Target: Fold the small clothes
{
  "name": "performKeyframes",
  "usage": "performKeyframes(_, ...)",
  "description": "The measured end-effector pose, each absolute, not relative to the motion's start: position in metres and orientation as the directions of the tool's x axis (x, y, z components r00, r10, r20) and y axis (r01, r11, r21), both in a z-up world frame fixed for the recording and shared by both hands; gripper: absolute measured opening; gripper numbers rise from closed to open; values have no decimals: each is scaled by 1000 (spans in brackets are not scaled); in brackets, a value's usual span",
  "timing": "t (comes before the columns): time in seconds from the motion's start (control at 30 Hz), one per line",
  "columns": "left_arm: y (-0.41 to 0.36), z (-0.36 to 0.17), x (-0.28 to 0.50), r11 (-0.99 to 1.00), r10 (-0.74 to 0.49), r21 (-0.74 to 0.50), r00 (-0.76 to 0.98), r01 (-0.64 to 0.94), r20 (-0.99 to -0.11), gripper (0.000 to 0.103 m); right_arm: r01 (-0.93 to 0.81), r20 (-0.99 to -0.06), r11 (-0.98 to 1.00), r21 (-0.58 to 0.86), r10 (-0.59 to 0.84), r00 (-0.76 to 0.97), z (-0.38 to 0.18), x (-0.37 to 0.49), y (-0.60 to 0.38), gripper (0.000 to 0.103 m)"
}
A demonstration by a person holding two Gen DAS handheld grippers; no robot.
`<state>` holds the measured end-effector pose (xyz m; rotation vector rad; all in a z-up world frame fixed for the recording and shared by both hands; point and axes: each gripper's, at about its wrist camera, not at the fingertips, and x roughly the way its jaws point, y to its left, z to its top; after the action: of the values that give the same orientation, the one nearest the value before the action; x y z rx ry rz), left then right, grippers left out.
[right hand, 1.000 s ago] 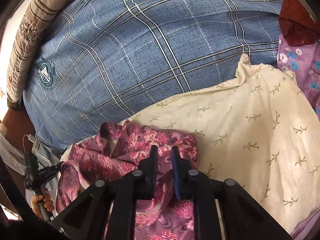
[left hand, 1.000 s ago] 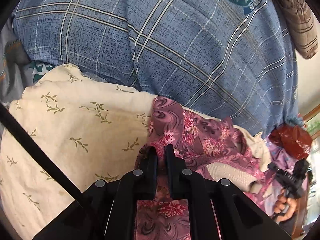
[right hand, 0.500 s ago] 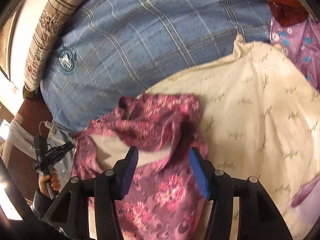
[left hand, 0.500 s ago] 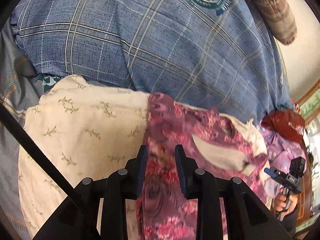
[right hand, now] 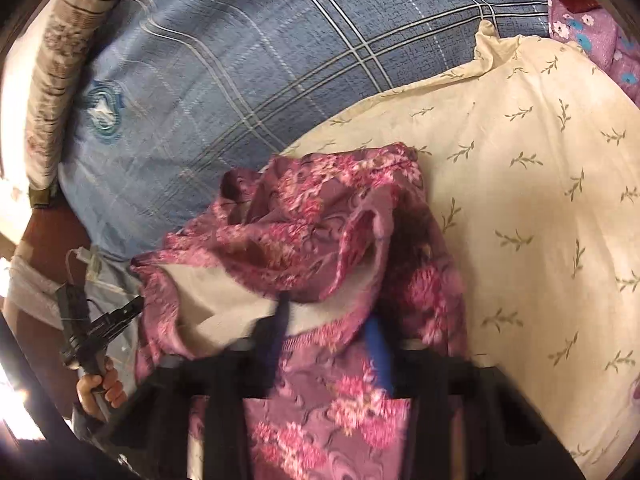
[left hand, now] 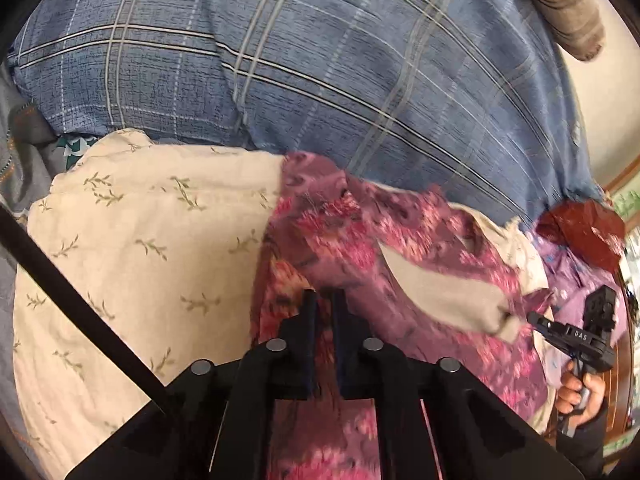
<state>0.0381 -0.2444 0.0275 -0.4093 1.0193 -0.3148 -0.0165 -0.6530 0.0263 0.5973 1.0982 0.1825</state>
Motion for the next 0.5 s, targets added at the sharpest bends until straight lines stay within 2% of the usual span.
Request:
performKeyframes(0.03,-243,29,42,877,-435,-477,506,52,-744,2,155,-785,835,528,411,464,28,-11,-653,3)
performKeyframes(0.17,-236,36,56,866,-419,-499,561,12,-714,2,163,-757,830,534,384,528,43,12,-660,3)
performKeyframes(0.3,-232,30,71,869,-396,-494,566,-23,-723,2,168,-721,794,584,412,557,41,45,-666,3)
performKeyframes(0.4,-233,17,78,880,-374,-473,551,-43,-746,2,194,-743,803,564,391,543,26,64,-665,4)
performKeyframes(0.43,-234,12,79,882,-370,-469,547,-47,-751,2,209,-752,800,562,389,533,18,70,-666,8)
performKeyframes(0.5,-233,9,77,876,-380,-479,545,-46,-747,2,238,-766,794,559,386,513,1,77,-669,9)
